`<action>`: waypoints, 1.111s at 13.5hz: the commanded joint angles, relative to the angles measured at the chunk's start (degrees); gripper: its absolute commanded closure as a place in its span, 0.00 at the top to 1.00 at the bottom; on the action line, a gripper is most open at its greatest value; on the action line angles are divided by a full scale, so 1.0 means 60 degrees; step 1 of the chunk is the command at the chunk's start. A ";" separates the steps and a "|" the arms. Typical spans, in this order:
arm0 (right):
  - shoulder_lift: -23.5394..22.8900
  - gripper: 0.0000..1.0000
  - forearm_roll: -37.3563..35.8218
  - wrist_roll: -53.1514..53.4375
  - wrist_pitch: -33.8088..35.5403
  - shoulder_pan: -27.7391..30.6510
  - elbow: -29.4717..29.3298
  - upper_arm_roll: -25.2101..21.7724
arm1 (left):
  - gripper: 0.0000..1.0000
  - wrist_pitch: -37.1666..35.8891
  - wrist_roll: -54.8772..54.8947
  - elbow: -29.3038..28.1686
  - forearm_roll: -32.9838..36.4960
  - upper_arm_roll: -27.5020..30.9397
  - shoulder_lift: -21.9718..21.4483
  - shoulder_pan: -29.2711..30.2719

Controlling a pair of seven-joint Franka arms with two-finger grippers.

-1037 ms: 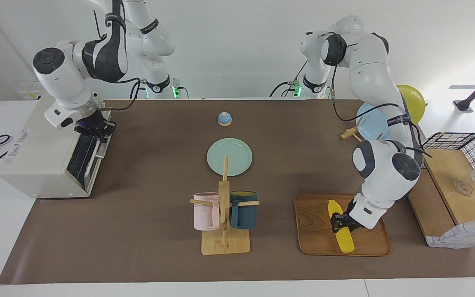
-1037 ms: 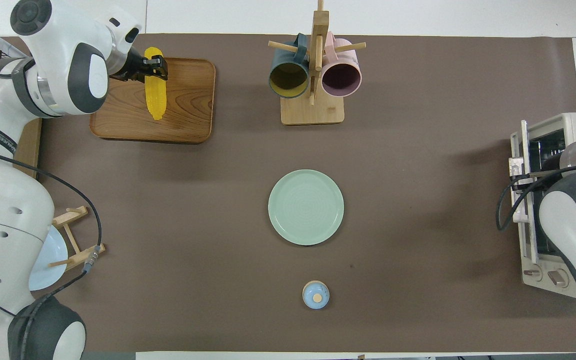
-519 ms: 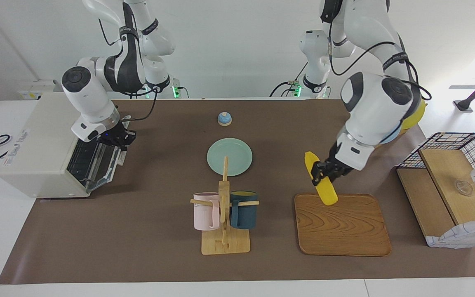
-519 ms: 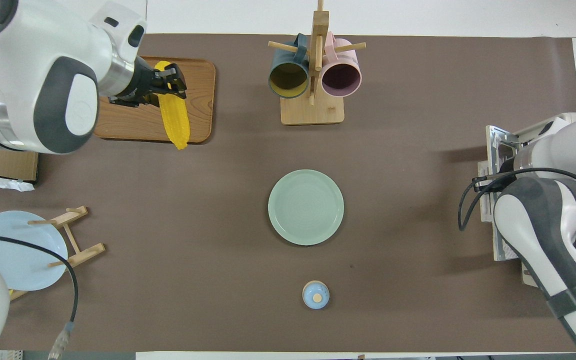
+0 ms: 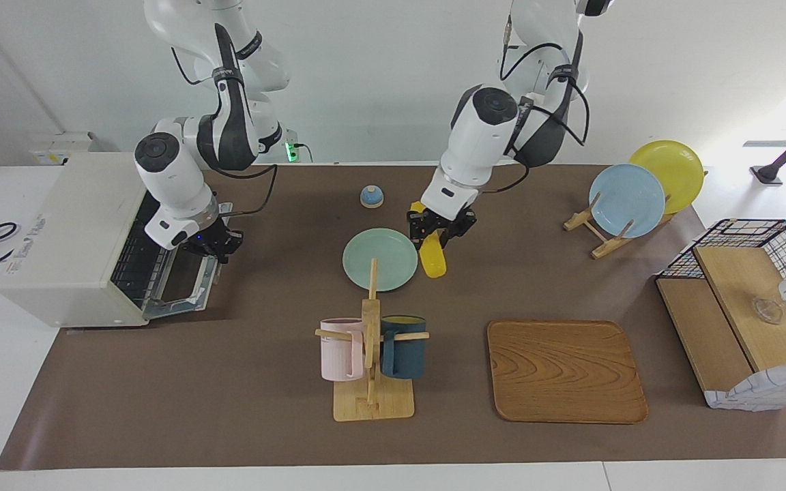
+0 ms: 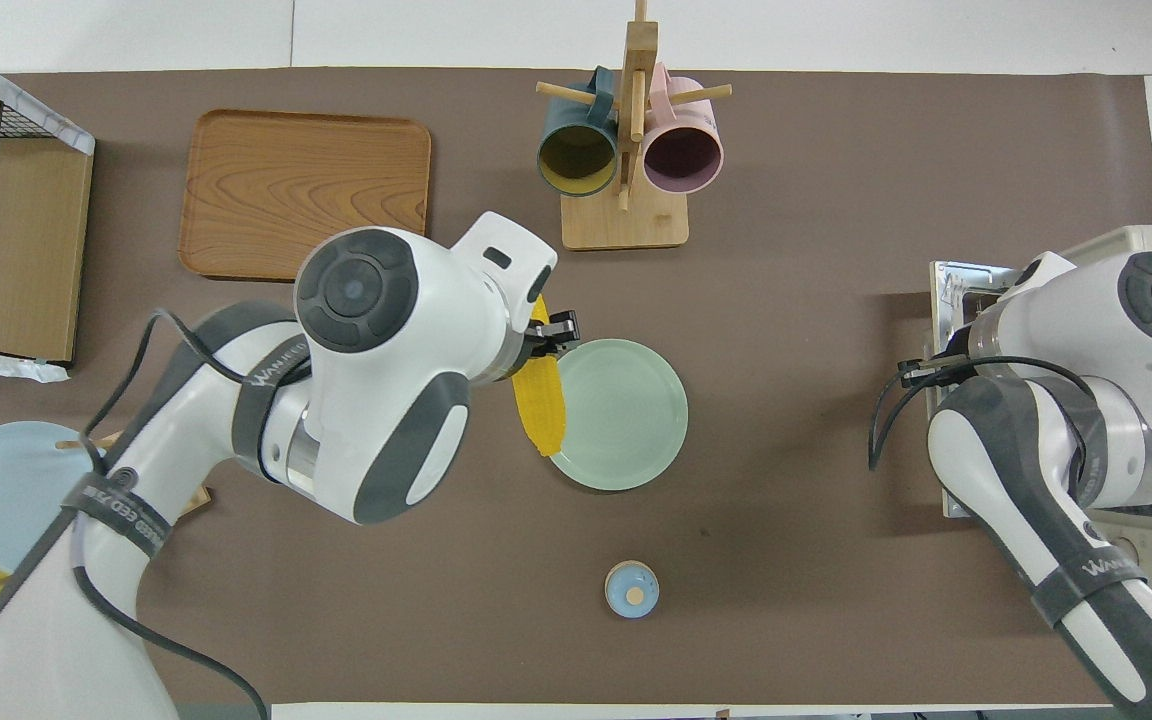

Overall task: Put corn in oven
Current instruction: 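Lift the corn with the left gripper while the right gripper pulls the door open, then lower the corn onto the green plate and open the left gripper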

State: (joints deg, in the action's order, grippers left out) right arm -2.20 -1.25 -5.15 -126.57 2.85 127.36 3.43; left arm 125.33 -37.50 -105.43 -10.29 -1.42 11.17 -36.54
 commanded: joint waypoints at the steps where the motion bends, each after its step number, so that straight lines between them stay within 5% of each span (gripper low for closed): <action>1: -0.0030 0.00 -0.0217 0.0038 -0.0524 0.0112 0.0349 -0.0132 | 0.00 0.1154 -0.0400 -0.0577 -0.0086 0.0179 0.0215 -0.0836; 6: -0.0204 0.00 -0.0203 0.0039 -0.1170 0.0096 0.0936 -0.0132 | 0.00 0.2357 -0.0371 -0.0621 -0.0013 0.0208 0.1491 -0.1686; 13: -0.0484 0.00 0.0325 0.0039 -0.1303 0.0008 0.0835 -0.0117 | 0.00 0.2491 -0.0139 -0.0782 0.0031 0.0223 0.1595 -0.1688; 14: -0.0498 0.00 0.0455 0.0039 -0.1259 -0.0007 0.0776 -0.0103 | 0.31 0.2462 -0.0007 -0.0768 0.0045 0.0223 0.1595 -0.1659; 15: -0.0513 0.00 0.0587 0.0039 -0.1200 -0.0007 0.0703 -0.0102 | 0.98 0.2418 0.0024 -0.0768 0.0046 0.0223 0.1595 -0.1644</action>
State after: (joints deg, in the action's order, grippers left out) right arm -6.17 0.56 -4.99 -134.51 2.32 131.37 3.24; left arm 139.48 -38.61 -108.77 -10.25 -0.64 21.81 -46.22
